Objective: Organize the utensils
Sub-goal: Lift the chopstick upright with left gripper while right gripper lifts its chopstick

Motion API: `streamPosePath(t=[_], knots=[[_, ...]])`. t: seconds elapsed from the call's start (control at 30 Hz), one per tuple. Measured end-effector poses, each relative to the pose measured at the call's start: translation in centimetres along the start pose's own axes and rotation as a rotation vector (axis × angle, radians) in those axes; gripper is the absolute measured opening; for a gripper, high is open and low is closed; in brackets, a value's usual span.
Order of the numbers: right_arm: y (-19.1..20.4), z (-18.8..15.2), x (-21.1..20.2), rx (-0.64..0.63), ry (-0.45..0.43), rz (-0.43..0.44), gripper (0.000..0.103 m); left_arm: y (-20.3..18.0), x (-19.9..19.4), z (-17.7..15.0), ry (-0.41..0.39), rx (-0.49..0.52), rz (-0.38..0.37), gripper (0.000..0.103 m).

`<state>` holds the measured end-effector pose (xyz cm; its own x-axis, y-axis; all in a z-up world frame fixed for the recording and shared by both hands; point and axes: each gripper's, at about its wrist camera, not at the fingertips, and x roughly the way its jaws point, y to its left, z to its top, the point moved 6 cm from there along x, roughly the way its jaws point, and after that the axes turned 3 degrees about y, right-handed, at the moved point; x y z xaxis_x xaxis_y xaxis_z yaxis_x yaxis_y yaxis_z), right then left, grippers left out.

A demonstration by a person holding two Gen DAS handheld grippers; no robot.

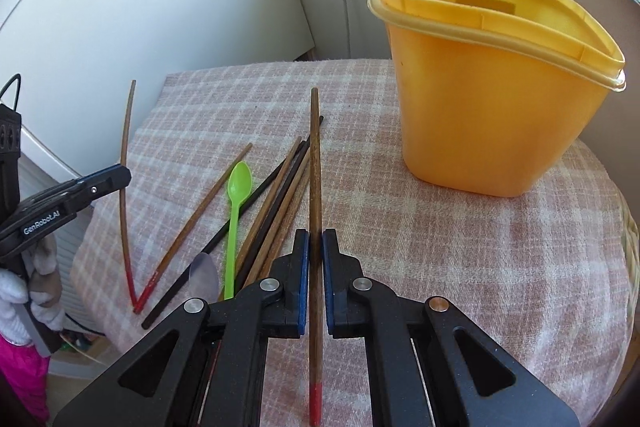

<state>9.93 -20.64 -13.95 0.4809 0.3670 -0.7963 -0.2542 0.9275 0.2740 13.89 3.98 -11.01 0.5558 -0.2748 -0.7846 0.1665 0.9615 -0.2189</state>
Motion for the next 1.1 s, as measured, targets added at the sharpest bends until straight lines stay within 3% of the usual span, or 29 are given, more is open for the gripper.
streamPosePath(t=[0.27,0.37,0.63,0.8,0.9,0.97,1.1], knots=[[0.3,0.6,-3.5,-0.072,-0.136,-0.053,0.005,-3.5,-3.6,-0.8,-0.1,0.039,-0.025,0.004],[0.3,0.7,-4.1,-0.079,-0.159,-0.056,0.005,-6.5,-4.8,-1.9,-0.122,0.048,-0.038,0.004],[0.5,0.9,-5.2,-0.093,-0.211,-0.068,0.005,-9.9,-4.1,-0.4,-0.132,0.08,-0.019,0.004],[0.5,0.8,-5.0,-0.09,-0.206,-0.07,0.005,-9.4,0.1,-0.7,0.039,0.091,-0.046,0.005],[0.5,0.6,-5.0,-0.085,-0.205,-0.07,0.005,-9.1,3.4,-1.5,0.166,0.061,-0.067,0.018],[0.5,0.5,-5.1,-0.084,-0.205,-0.072,0.005,-8.7,5.3,-2.2,0.239,0.029,-0.072,0.018],[0.4,0.4,-5.3,-0.08,-0.207,-0.077,0.005,-8.5,7.4,-3.0,0.318,0.016,-0.071,0.018]])
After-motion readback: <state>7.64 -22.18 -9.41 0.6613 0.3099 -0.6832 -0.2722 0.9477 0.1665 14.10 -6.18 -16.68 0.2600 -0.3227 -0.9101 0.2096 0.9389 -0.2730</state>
